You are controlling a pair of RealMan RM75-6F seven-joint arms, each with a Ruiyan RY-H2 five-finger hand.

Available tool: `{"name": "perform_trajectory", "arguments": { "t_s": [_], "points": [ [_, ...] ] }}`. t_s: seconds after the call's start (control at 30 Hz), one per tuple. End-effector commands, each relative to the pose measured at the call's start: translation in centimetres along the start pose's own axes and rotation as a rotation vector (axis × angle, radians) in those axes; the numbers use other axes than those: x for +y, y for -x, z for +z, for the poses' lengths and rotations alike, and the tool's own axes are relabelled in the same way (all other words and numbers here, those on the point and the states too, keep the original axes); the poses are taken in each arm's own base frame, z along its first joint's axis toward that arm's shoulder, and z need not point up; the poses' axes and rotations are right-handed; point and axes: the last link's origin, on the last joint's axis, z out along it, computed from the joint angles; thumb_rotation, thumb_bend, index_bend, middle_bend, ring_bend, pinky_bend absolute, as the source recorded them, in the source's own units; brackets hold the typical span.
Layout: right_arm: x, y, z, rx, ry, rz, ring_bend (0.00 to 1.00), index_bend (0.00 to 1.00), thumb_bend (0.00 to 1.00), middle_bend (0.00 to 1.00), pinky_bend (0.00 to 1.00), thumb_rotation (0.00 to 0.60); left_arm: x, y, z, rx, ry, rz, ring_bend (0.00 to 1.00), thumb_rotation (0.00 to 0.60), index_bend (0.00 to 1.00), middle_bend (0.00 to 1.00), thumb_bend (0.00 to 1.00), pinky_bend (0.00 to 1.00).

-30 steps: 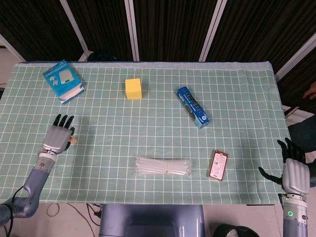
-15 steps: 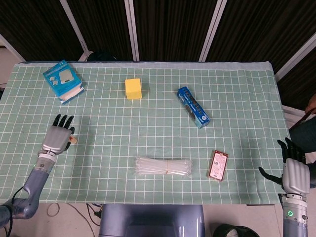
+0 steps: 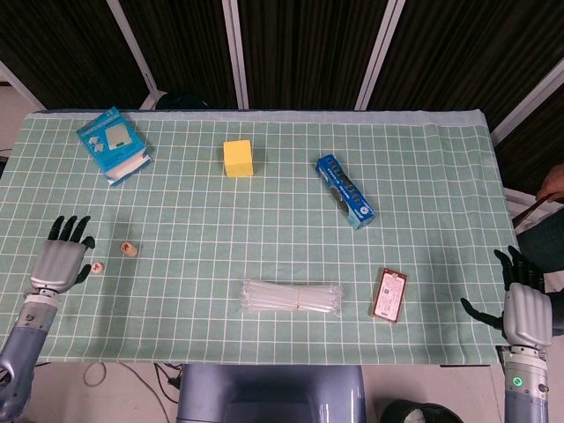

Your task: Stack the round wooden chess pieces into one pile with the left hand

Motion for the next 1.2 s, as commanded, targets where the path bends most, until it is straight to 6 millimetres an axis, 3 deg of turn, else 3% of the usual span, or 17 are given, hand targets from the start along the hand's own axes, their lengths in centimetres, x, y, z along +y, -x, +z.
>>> {"name": "perform_trajectory", "arguments": {
  "t_s": [0.03, 0.47, 1.2],
  "points": [
    [0.0, 0.0, 0.0, -0.001, 0.0, 0.0, 0.0, 0.12, 0.27, 0.05, 0.0, 0.6, -0.3, 1.4, -0.5, -0.033, 0.003, -0.004, 0.0, 0.6, 0.4, 0.05, 0.3, 0.0],
    [0.0, 0.0, 0.0, -0.001, 0.002, 0.003, 0.0, 0.12, 0.27, 0.05, 0.0, 0.6, 0.2, 3.3, -0.1, -0.065, 0.018, 0.003, 0.0, 0.6, 0.42, 0.05, 0.3, 0.0],
    [0.1, -0.1, 0.1, -0.002, 0.008, 0.006, 0.0, 0.12, 0.27, 0.05, 0.0, 0.6, 1.5, 3.7, 0.9, -0.068, 0.03, 0.02, 0.0, 0.6, 0.47, 0.05, 0.3, 0.0]
  ]
}}
